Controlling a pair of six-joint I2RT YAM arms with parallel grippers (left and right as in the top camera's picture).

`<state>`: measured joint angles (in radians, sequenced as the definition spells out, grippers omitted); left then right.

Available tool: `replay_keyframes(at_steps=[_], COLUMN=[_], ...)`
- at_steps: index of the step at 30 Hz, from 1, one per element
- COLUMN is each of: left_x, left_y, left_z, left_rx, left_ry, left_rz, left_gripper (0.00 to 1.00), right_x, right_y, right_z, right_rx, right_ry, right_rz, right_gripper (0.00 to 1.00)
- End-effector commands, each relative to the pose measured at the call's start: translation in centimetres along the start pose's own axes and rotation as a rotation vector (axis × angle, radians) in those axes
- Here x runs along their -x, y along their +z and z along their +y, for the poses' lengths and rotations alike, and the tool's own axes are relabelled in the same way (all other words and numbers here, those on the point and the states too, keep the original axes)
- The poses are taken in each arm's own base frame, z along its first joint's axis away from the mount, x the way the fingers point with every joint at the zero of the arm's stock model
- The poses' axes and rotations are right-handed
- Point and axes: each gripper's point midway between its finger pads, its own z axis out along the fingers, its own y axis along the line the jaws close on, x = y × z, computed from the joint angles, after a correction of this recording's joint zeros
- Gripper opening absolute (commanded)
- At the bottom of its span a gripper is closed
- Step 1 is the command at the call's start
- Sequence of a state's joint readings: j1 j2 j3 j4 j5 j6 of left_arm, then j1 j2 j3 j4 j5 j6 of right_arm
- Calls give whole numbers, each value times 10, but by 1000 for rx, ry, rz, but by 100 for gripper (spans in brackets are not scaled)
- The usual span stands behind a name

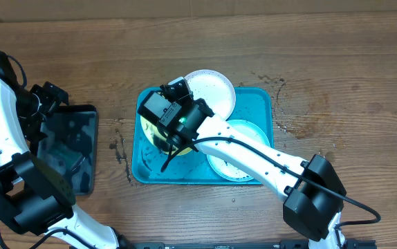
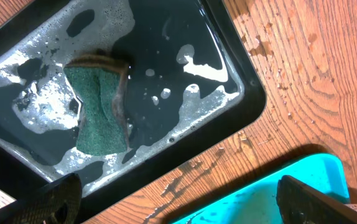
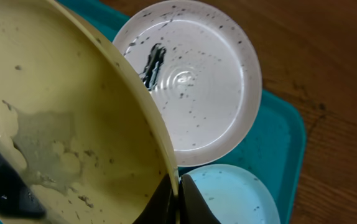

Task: Clean dirty plates on tray and stack at the side
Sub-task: 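Lift the yellow plate off the tray with the right gripper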

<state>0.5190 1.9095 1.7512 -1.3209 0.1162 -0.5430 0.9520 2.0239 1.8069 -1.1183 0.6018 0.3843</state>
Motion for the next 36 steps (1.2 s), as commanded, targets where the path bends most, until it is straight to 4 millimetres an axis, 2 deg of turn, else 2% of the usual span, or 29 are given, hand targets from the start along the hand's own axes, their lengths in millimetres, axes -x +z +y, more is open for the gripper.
replay_keyframes(at_steps=[1,5,12,20,26,28,29,30,32,33,35,36], left_x=[1,1,1,2,1,1,1,1,2,2,2,1], left_y=[-7,-7,-7,-7,-7,-7,-7,-7,-7,-7,-7,-7], left_z=[-5,-5,-5,-5,-5,-5,-5,-5,-5,-5,-5,-5], left_rx=[-21,-21,-21,-22,-21,-22,-22,-21,-22,-22,-22,-21], left_ry=[21,21,21,21,21,22,22,22,21,21,21,21], left_rz=[-14,-14,-14,-14,-14,-14,-14,-14,-14,-14,-14,-14], left_gripper=[100,100,100,100,100,100,100,100,100,100,100,100], right_x=[30,38,54,55,56,51,48,49,51,46,50,47], right_y=[-36,-50,-96,-113,-116,-106,-101,-101,-99,-93,-95,-89], right_z=[-24,-21,-44,-31,-21,-8,-6,-12,-6,2,-9,7], right_rx=[-127,-203,-531,-575,-545,-450,-428,-447,-403,-353,-396,-298], right_ry=[16,-129,-253,-377,-353,-380,-410,-399,-342,-410,-331,-339], right_rz=[-162,-227,-381,-404,-429,-400,-378,-375,-388,-356,-376,-360], right_gripper=[4,4,4,4,4,4,4,4,4,4,4,4])
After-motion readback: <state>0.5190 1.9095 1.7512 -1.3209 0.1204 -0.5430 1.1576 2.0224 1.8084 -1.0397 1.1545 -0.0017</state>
